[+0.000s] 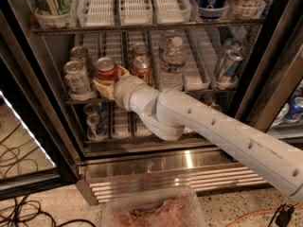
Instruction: Pick coke can from middle shelf of fridge
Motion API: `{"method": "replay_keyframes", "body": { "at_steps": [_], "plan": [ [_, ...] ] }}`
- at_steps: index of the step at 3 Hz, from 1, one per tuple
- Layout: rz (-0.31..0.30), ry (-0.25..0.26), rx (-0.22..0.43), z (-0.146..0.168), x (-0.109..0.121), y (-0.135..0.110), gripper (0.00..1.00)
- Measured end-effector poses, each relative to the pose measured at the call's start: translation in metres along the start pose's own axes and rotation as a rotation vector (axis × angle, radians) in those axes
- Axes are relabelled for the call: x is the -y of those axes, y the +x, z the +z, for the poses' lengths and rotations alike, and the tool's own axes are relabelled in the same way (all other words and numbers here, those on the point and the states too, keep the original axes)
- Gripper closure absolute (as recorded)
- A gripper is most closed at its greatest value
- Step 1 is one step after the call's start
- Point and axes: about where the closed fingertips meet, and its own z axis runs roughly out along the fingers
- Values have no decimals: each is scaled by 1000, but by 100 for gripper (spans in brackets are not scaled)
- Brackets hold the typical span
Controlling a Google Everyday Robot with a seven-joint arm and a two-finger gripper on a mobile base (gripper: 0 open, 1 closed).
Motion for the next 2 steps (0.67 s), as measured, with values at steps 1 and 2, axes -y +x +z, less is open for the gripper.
{"method": "replay_keyframes", "body": {
  "at_steps": [1,2],
  "plan": [
    [-33,6,27,-4,5,-19,100],
    [-33,6,27,-4,5,-17,100]
  ]
}}
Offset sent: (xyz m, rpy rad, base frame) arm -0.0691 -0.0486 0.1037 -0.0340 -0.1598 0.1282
